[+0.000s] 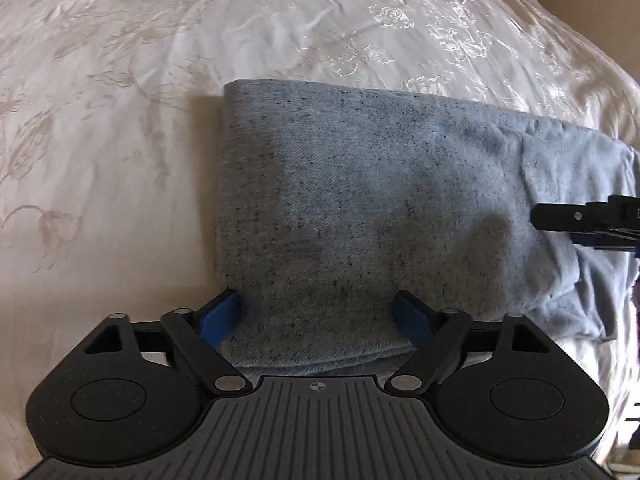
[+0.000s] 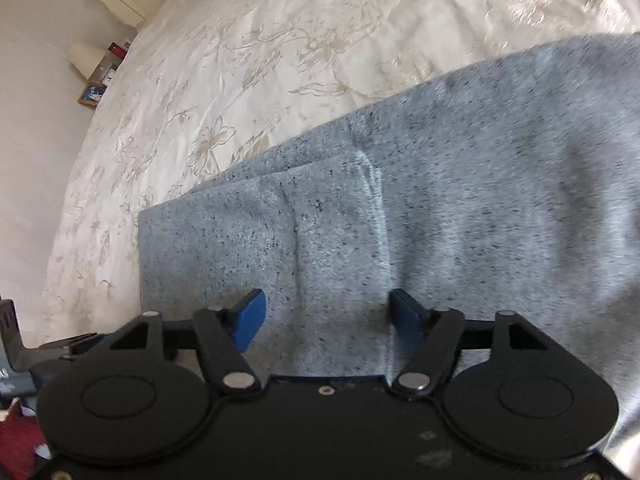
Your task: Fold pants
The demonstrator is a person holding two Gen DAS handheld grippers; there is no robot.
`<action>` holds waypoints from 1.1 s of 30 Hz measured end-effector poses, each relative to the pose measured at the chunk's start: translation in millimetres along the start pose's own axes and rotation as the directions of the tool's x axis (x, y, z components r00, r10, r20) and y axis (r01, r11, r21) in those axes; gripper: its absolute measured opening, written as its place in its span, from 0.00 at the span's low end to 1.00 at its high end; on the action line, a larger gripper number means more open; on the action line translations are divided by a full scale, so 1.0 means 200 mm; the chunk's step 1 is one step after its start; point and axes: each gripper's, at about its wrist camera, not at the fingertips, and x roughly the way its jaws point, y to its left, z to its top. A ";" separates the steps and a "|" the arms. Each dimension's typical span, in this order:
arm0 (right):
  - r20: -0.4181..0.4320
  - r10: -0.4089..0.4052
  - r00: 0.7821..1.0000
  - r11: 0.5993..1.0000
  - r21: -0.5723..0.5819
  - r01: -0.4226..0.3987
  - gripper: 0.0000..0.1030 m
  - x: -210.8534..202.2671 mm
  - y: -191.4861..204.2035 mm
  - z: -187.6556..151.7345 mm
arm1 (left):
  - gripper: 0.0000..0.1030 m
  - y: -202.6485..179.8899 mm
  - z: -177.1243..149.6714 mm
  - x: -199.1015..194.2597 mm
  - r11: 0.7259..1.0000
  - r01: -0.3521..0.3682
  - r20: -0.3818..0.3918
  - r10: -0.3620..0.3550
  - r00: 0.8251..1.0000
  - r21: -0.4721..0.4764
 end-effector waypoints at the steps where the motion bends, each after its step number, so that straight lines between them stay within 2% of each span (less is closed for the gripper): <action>1: 0.002 0.014 1.000 1.000 0.013 -0.014 0.72 0.02 0.00 0.01 | 0.82 0.01 0.01 0.00 1.000 0.004 0.006 -0.004 1.000 -0.011; 2: 0.003 0.026 1.000 0.999 0.021 -0.026 0.67 0.03 0.01 0.02 | 0.82 0.02 0.01 -0.01 1.000 0.007 0.013 -0.007 1.000 -0.023; 4: -0.015 0.027 1.000 0.999 0.025 -0.026 0.21 0.04 0.02 0.03 | 0.82 0.02 0.03 -0.04 0.999 0.009 0.039 -0.008 0.999 -0.048; 6: -0.013 0.047 0.999 0.999 -0.019 -0.047 0.15 -0.01 0.07 0.05 | 0.82 0.02 0.04 -0.11 0.998 0.013 0.080 -0.008 0.997 -0.064; 10: 0.071 -0.008 0.997 0.977 -0.211 0.023 0.14 -0.23 0.25 0.09 | 0.82 -0.01 0.08 -0.26 0.999 -0.005 0.181 0.014 0.983 -0.054; 13: 0.069 -0.067 0.995 0.970 -0.229 0.082 0.16 -0.25 0.26 0.15 | 0.82 -0.04 0.15 -0.23 0.999 -0.009 0.176 0.017 0.984 -0.046; 15: 0.041 -0.122 0.992 0.965 -0.228 0.128 0.20 -0.18 0.22 0.15 | 0.82 -0.04 0.16 -0.15 0.999 -0.046 0.141 0.048 0.989 -0.015; 16: 0.024 -0.163 0.986 0.959 -0.231 0.164 0.27 -0.13 0.19 0.15 | 0.82 -0.04 0.16 -0.11 0.998 -0.063 0.114 0.062 0.992 0.005; 18: -0.014 -0.261 0.965 0.941 -0.226 0.252 0.36 -0.07 0.14 0.14 | 0.83 -0.04 0.14 0.03 0.993 -0.107 -0.002 0.108 0.994 0.053; 19: -0.025 -0.295 0.955 0.934 -0.220 0.283 0.36 -0.05 0.13 0.13 | 0.84 -0.03 0.12 0.08 0.992 -0.110 -0.054 0.114 0.992 0.067; 22: 0.016 -0.310 0.951 0.935 -0.175 0.308 0.36 -0.11 0.12 0.11 | 0.83 0.00 0.12 0.04 0.993 -0.106 -0.043 0.109 0.993 0.058; 26: 0.147 -0.303 0.942 0.921 -0.209 0.328 0.41 -0.25 0.20 0.07 | 0.83 0.02 0.14 -0.10 0.991 -0.125 0.082 0.120 0.989 0.052; 28: 0.177 -0.279 0.944 0.918 -0.241 0.316 0.41 -0.25 0.24 0.06 | 0.83 0.05 0.18 -0.10 0.992 -0.125 0.069 0.123 0.990 0.030; 30: 0.176 -0.248 0.953 0.916 -0.279 0.290 0.41 -0.21 0.31 0.03 | 0.83 0.07 0.18 -0.10 0.991 -0.133 0.053 0.131 0.990 0.033; 33: 0.143 -0.219 0.965 0.918 -0.306 0.253 0.41 -0.15 0.37 -0.01 | 0.83 0.06 0.12 -0.14 0.987 -0.148 0.074 0.144 0.987 0.058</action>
